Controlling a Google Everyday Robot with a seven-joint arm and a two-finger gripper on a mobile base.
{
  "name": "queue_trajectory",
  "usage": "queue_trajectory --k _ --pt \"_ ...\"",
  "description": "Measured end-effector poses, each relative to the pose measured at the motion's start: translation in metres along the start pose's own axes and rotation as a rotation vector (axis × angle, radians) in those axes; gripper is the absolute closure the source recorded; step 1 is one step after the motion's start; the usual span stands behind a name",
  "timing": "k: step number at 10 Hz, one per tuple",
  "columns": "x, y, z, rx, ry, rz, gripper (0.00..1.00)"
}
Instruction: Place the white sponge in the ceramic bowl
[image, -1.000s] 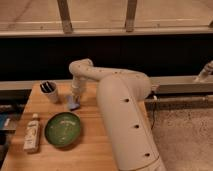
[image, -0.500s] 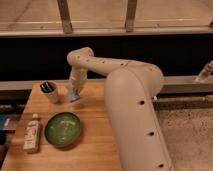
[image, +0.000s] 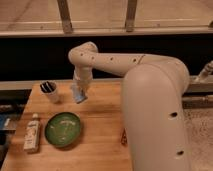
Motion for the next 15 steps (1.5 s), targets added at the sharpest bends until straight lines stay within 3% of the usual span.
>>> queue_trajectory --k 2,5,8,13,15 --pt "0.021 0.007 -0.004 -0.008 0.002 -0.014 1.0" --pt "0.053 0.042 -0.002 -0.049 0.026 -0.067 1.0" --pt "0.07 0.059 0.001 -0.066 0.053 -0.112 1.0" --pt "0.107 0.104 0.027 -0.104 0.139 -0.168 1.0" --pt "0.111 0.113 0.038 -0.12 0.164 -0.171 1.0"
